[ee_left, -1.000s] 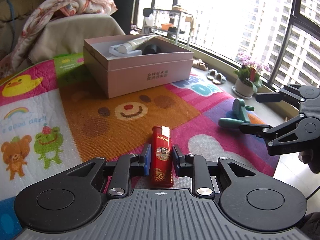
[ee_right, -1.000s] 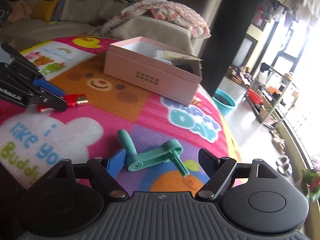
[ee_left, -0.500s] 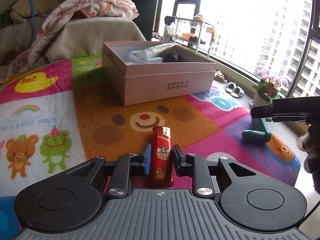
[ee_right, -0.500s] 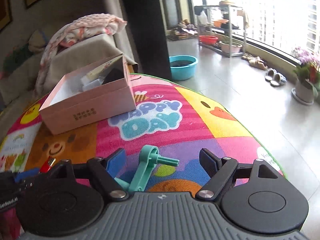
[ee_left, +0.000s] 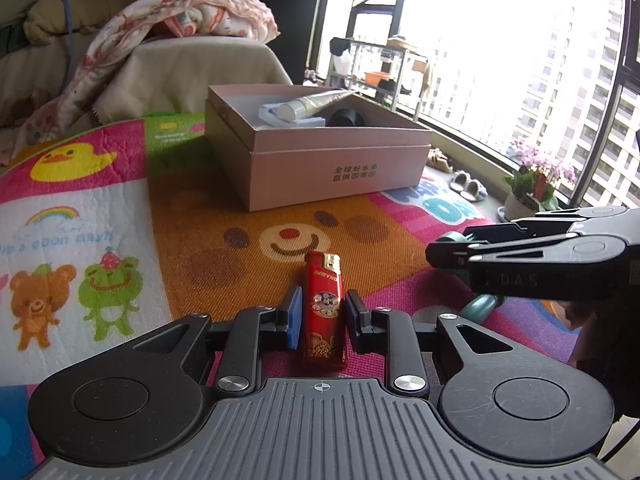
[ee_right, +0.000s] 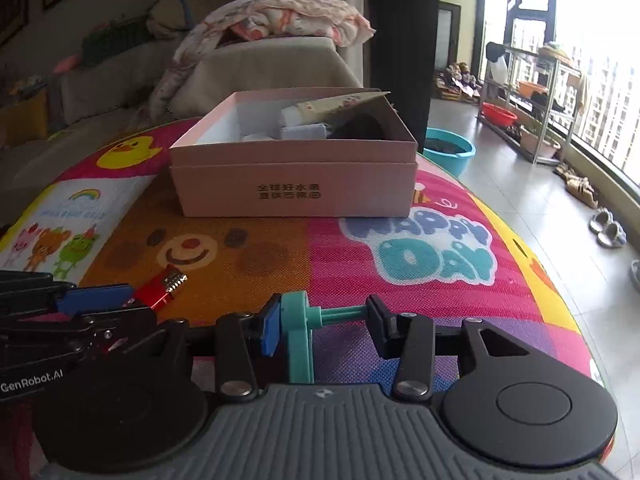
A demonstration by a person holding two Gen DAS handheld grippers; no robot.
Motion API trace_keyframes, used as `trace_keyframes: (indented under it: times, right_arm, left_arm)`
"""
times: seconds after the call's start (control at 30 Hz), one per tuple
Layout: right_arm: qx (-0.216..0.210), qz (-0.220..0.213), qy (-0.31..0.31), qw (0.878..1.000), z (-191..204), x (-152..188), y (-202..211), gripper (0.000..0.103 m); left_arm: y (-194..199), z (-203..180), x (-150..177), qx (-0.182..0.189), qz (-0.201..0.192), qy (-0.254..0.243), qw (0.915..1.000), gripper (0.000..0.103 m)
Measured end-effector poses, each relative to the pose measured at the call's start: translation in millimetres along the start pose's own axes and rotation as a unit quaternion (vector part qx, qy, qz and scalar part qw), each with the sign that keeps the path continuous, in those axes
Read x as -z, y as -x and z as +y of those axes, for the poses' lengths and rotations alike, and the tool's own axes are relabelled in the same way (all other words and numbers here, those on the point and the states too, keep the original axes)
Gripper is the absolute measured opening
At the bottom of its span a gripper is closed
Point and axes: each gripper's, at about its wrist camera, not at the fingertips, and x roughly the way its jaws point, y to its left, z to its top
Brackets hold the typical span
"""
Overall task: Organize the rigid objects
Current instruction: 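Grasp the green plastic crank with the right tool while the left tool holds the lighter, then carry lighter and crank over the pink box and open both tools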
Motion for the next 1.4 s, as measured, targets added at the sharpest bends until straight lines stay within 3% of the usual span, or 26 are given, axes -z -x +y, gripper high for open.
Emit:
trace_keyframes:
  times: [0.17, 0.23, 0.3, 0.37, 0.4, 0.7, 1.03, 1.2, 1.4]
  right_arm:
    - [0.02, -0.001, 0.019, 1.0, 0, 5, 0, 0.058]
    - [0.014, 0.002, 0.008, 1.0, -5, 5, -1, 0.059]
    - [0.007, 0.006, 0.003, 1.0, -7, 4, -2, 0.058]
    - [-0.006, 0.009, 0.003, 1.0, -7, 4, -1, 0.044]
    - [-0.012, 0.01, 0.004, 1.0, -6, 4, 0, 0.042]
    - [-0.028, -0.008, 0.028, 0.999, -4, 4, 17, 0.042]
    - [-0.042, -0.041, 0.05, 0.997, -12, -11, 42, 0.042]
    - [-0.044, -0.067, 0.06, 0.995, -20, -30, 52, 0.042]
    - [-0.045, -0.12, 0.05, 0.99, -29, -82, 56, 0.042]
  left_arm:
    - [1, 2, 1, 0.005, -0.003, -0.001, 1.0, 0.027]
    - [1, 1, 1, 0.003, -0.002, -0.003, 1.0, 0.027]
    - [1, -2, 0, -0.001, 0.0, -0.008, 1.0, 0.027]
    - [0, -3, -1, -0.005, 0.001, -0.012, 0.9999, 0.027]
    - [0, -4, -1, -0.006, 0.002, -0.014, 0.9999, 0.027]
    - [0, -8, -1, -0.01, 0.004, -0.032, 0.9994, 0.026]
    - [8, -12, -10, 0.026, 0.025, -0.077, 0.9963, 0.026]
    - [19, 0, -56, 0.035, -0.017, -0.09, 0.9952, 0.026]
    - [11, 25, -147, 0.043, -0.099, -0.07, 0.9917, 0.026]
